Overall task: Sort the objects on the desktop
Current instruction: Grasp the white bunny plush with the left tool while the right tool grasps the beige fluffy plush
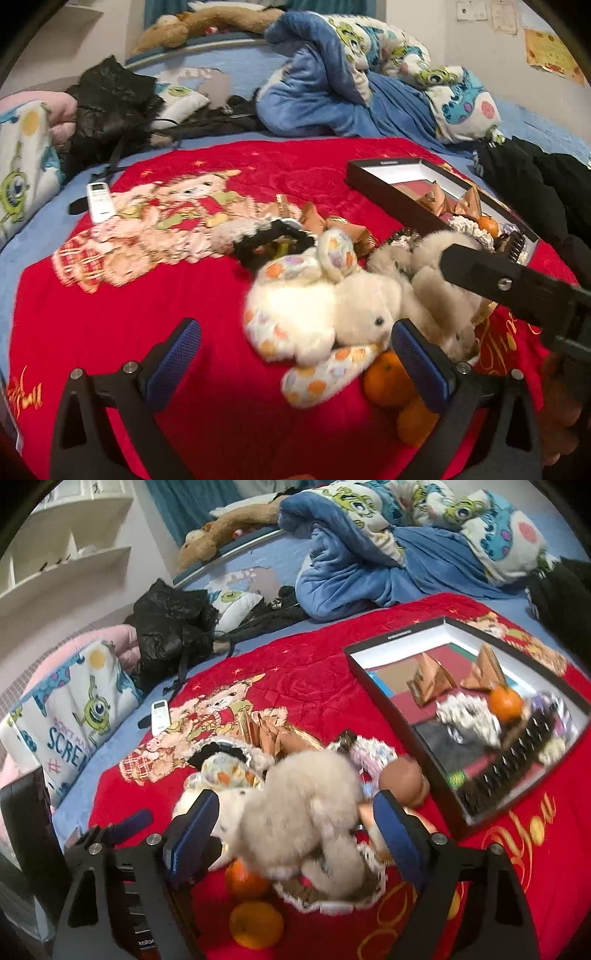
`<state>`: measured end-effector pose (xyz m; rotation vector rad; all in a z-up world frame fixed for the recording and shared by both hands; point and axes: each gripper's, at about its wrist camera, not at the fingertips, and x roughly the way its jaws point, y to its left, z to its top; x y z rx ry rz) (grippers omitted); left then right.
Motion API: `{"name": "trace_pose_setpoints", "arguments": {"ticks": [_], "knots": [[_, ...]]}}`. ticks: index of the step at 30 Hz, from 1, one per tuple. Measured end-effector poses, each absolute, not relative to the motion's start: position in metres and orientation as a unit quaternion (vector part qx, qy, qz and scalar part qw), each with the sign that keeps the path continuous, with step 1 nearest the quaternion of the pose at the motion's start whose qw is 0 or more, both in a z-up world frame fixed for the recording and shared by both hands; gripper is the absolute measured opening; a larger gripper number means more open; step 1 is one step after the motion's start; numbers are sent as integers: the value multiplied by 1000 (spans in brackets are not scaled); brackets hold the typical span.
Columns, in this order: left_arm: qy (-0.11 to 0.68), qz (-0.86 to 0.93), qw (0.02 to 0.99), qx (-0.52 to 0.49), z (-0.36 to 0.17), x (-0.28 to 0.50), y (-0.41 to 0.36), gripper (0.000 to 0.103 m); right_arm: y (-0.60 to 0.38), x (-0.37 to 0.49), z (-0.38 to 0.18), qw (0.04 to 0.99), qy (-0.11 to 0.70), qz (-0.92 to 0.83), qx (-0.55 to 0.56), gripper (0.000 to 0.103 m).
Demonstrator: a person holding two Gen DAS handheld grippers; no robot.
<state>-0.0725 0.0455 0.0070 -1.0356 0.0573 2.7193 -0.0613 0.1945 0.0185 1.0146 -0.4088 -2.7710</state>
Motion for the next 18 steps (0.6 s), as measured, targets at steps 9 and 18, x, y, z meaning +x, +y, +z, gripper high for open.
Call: {"name": "trace_pose_setpoints", "arguments": {"ticks": [9,18], "knots": [[9,921,134,-365,-6,-105,56,103,192,-92,-7,66,-128,-913,381,74],[23,919,134,-370,-16,-109,64,103,182,-88,-11,63,-97,-923,367,70]]}}
